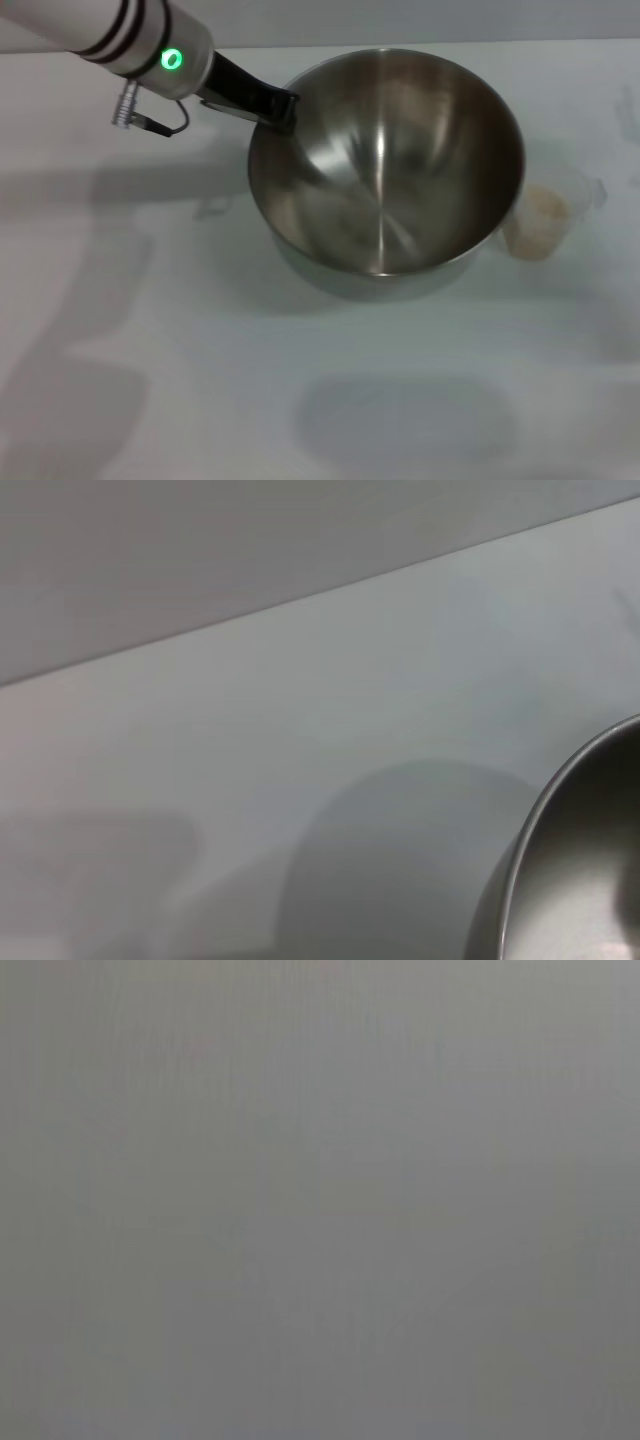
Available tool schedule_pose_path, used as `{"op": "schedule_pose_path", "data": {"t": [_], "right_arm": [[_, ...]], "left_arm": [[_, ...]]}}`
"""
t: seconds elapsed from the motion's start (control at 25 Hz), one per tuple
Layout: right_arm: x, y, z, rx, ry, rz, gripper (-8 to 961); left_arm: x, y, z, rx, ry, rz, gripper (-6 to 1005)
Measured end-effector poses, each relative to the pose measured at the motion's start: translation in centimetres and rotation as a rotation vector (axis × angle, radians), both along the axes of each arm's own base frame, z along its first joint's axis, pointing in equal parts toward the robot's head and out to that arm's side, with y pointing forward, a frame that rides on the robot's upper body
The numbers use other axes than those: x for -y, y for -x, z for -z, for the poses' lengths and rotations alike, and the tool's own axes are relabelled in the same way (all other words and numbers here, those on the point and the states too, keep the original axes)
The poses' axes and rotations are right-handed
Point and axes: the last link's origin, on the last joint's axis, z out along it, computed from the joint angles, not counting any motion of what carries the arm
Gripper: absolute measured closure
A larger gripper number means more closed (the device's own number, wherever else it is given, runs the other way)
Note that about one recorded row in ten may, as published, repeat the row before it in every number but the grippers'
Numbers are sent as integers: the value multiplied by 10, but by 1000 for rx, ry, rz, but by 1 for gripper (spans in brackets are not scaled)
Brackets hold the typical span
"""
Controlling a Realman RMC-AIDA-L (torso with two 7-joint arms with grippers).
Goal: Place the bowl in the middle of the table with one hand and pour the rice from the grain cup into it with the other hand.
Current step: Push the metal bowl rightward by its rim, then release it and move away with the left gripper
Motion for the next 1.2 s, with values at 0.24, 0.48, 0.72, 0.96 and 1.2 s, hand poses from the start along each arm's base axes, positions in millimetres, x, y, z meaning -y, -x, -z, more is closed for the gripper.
{"op": "schedule_pose_path", "data": {"t": [0.24,0.48,0.72,0.96,1.2], "right_arm": [[0,0,0,0,-1,-1,251],[1,-1,0,-1,-1,2,251],[2,-1,0,-1,-4,-1,250],[3,0,1,-3,-6,-3,251],[5,-2,2,-3,-5,0,251]], "left_arm": [[-2,-4,13,-15,-7,24,973],[-3,3,25,-31,-15,27,967],[-3,10,29,-43,-16,22,960],[-1,16,32,-53,-11,13,954],[-1,19,33,-55,-9,3,948]]}}
